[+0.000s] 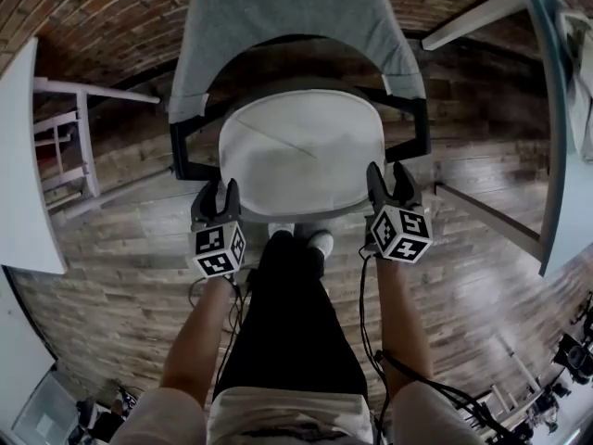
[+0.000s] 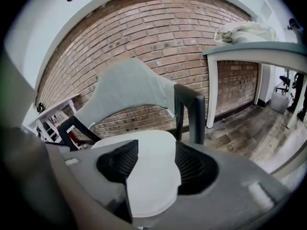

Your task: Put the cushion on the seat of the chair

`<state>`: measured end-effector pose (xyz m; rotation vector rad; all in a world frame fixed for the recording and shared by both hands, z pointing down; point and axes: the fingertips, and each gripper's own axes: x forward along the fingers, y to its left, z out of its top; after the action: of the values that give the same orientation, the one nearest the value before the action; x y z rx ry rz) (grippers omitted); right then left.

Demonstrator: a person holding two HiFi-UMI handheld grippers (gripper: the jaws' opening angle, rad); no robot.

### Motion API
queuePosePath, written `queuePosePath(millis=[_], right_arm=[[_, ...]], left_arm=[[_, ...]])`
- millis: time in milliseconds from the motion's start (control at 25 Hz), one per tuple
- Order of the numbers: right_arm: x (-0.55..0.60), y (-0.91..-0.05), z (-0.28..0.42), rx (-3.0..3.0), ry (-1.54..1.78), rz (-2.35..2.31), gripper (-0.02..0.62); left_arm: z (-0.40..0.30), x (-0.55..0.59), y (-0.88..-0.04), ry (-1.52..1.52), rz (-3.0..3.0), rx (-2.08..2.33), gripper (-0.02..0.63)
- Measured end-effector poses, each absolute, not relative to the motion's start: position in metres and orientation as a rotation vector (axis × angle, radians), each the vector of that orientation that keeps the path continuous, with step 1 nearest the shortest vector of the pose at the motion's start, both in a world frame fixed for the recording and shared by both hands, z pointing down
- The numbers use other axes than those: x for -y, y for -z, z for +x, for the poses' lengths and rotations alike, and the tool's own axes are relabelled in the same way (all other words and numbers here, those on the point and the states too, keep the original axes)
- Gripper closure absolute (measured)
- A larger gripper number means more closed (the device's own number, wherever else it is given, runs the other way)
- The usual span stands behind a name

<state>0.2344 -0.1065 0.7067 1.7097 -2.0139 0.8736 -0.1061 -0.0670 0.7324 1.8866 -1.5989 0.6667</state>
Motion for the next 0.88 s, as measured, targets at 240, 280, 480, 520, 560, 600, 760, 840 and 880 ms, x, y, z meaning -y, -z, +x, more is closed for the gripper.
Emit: queuePosePath(millis=[240, 280, 480, 520, 560, 600, 760, 840, 880], right_arm=[[0.101, -0.63, 0.21, 2.101, -0.849, 1.676, 0.362], [0.099, -0.616, 0.207, 2.116, -0.846, 1.679, 0.364], [0.088, -0.538, 0.192, 2.186, -0.817, 1.675, 0.396], [0.085, -0.522, 0.19, 2.198, -0.808, 1.672, 0.396], [0.083, -0.506, 0.187, 2.21, -0.798, 1.67, 0.397], [0.083, -0.491, 0.185, 2.223, -0.785, 1.671, 0.4], [0.082, -0.435, 0.173, 2.279, -0.723, 1.681, 0.44], [0.08, -0.41, 0.169, 2.299, -0.7, 1.683, 0.456], [0.078, -0.398, 0.167, 2.309, -0.692, 1.683, 0.466]], left_arm=[[-0.087, 0.078, -0.643, -0.642, 2.017, 1.596, 0.483], [-0.083, 0.08, -0.626, -0.635, 2.041, 1.593, 0.483], [-0.073, 0.079, -0.543, -0.612, 2.13, 1.58, 0.495], [-0.071, 0.078, -0.527, -0.605, 2.141, 1.577, 0.503], [-0.07, 0.078, -0.512, -0.596, 2.153, 1.573, 0.509], [-0.068, 0.079, -0.498, -0.587, 2.168, 1.568, 0.515], [-0.061, 0.083, -0.446, -0.554, 2.233, 1.556, 0.531], [-0.057, 0.082, -0.423, -0.531, 2.256, 1.552, 0.541], [-0.054, 0.081, -0.412, -0.519, 2.268, 1.55, 0.543]])
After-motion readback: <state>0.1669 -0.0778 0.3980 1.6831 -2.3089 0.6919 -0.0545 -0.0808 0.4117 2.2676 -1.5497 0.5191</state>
